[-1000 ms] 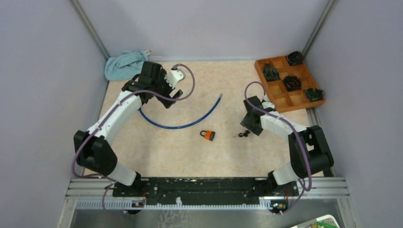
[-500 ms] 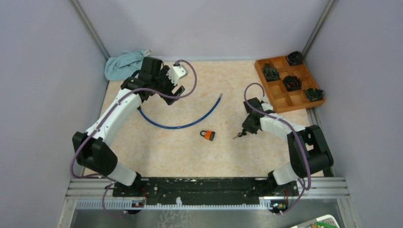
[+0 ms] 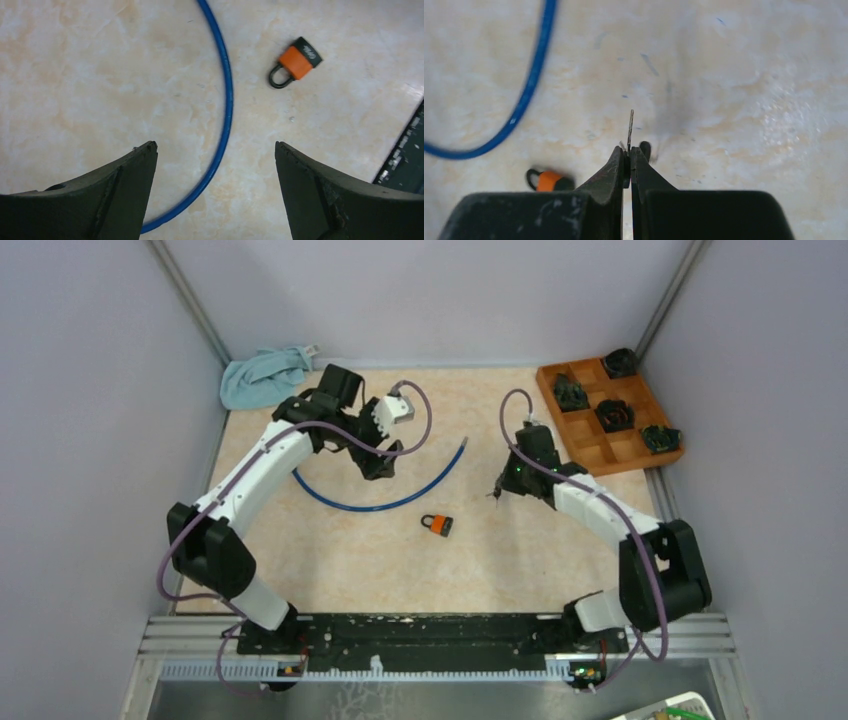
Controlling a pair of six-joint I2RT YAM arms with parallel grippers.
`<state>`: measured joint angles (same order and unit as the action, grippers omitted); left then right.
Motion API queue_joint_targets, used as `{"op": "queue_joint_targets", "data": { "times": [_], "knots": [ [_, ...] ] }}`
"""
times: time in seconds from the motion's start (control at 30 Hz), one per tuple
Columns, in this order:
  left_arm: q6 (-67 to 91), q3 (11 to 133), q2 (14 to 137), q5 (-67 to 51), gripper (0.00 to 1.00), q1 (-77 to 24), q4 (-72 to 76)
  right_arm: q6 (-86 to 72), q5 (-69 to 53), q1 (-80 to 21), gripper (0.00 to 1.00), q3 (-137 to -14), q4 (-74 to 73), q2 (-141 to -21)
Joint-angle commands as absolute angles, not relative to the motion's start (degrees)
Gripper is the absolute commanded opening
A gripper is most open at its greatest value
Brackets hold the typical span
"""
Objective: Unlock with the key
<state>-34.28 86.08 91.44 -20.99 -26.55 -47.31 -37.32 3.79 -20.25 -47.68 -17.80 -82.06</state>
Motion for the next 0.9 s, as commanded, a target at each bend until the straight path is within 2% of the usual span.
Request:
{"op": "queue_joint_targets", "data": {
  "times": [0.0,0.2,0.27,0.33,0.53,0.7,0.87],
  "knots": [
    [-38.98,90.71,90.94,-36.46,0.92,-26.7,-57.58,-22.92,-8.27,-23.29,0.0,-51.8,-9.27,-72.5],
    [-42.7,93.72,88.09,-48.18,0.9,-26.68,-61.56,-14.41,-15.83,-31.56,0.0,-48.63,-0.3,-63.9],
    [-42.83,93.8,87.21,-50.69,0.88,-26.68,-60.7,-13.41,-18.41,-33.11,0.0,-46.26,3.89,-62.42],
    [-43.94,93.78,86.71,-53.82,0.81,-26.68,-60.77,-12.42,-21.92,-34.23,0.0,-45.68,6.0,-61.9],
    [-46.03,90.79,85.11,-62.9,0.63,-26.68,-60.9,-8.83,-30.2,-38.12,0.0,-47.98,5.09,-61.43],
    [-44.13,89.11,84.86,-69.72,0.6,-26.69,-60.95,-7.93,-35.38,-41.11,0.0,-52.36,1.86,-62.66],
    [-44.87,89.02,85.06,-71.28,0.55,-27.14,-62.39,-5.61,-35.85,-44.18,0.0,-56.75,-2.74,-64.46]
  ]
}}
